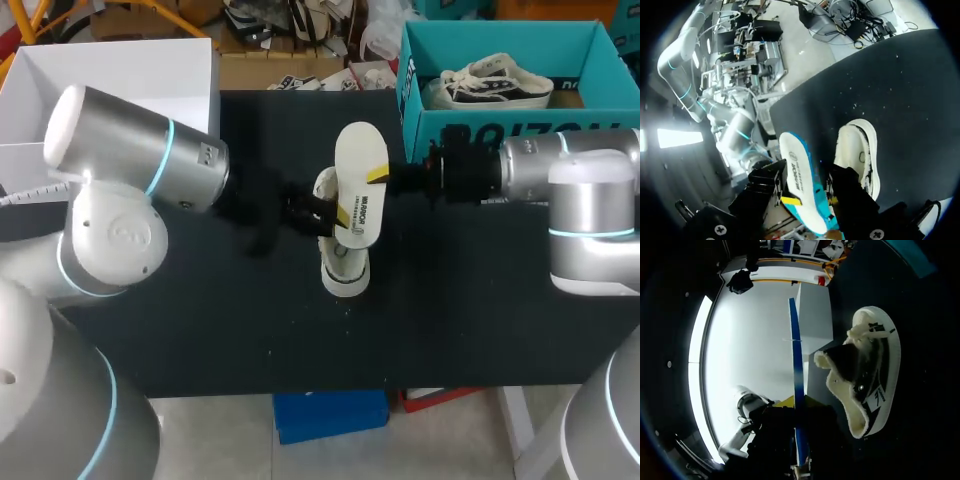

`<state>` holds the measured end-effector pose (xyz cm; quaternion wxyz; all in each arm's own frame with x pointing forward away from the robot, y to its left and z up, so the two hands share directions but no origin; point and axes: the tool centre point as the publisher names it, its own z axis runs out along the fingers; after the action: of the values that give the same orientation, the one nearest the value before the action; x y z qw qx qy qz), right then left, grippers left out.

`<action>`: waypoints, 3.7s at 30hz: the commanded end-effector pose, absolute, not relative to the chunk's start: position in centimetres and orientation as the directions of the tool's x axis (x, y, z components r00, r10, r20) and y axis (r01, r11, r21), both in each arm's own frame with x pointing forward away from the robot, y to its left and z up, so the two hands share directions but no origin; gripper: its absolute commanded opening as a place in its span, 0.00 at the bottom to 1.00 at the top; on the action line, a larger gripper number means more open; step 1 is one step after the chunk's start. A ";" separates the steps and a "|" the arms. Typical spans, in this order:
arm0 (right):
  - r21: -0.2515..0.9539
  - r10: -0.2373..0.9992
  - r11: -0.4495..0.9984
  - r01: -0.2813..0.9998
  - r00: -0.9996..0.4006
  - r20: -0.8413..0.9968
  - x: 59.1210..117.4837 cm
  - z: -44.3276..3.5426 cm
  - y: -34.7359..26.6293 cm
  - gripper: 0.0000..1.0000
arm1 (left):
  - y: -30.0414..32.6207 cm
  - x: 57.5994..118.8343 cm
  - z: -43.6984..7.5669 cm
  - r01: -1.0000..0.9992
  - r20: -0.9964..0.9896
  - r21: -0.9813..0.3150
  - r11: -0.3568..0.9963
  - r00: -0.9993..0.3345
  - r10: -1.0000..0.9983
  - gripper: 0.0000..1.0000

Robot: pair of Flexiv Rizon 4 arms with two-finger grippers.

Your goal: Take the shoe out of the shoebox, open the shoe tongue, remove and reinsert the insole, then place the shoe into the shoebox

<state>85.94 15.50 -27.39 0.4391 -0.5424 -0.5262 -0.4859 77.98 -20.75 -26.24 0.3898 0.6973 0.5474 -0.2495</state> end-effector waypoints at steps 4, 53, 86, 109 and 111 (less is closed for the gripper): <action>0.035 0.146 -0.064 0.997 -0.025 0.989 85.9 -27.4 15.7 0.00 | -16.6 75.2 -21.4 0.976 -0.348 0.132 -0.171 0.207 0.914 1.00; 0.035 0.146 -0.064 0.997 -0.025 0.989 85.9 -27.4 15.7 0.00 | -22.0 79.7 -22.7 0.995 -0.046 0.098 -0.014 0.018 0.999 1.00; 0.035 0.146 -0.064 0.997 -0.025 0.989 85.9 -27.4 15.7 0.00 | -21.4 87.6 -20.9 0.991 -0.033 0.124 -0.043 0.047 0.998 1.00; 0.035 0.146 -0.064 0.997 -0.025 0.989 85.9 -27.4 15.7 0.00 | -21.7 96.4 -22.2 0.996 -0.057 0.090 -0.028 0.033 0.998 1.00; 0.035 0.146 -0.064 0.997 -0.025 0.989 85.9 -27.4 15.7 0.00 | -21.7 97.1 -22.2 0.996 -0.055 0.087 -0.024 0.029 0.998 1.00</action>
<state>85.98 15.53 -27.40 0.4393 -0.5425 -0.5259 -0.4859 95.93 -21.26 -21.94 0.0583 0.7137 0.6978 0.0153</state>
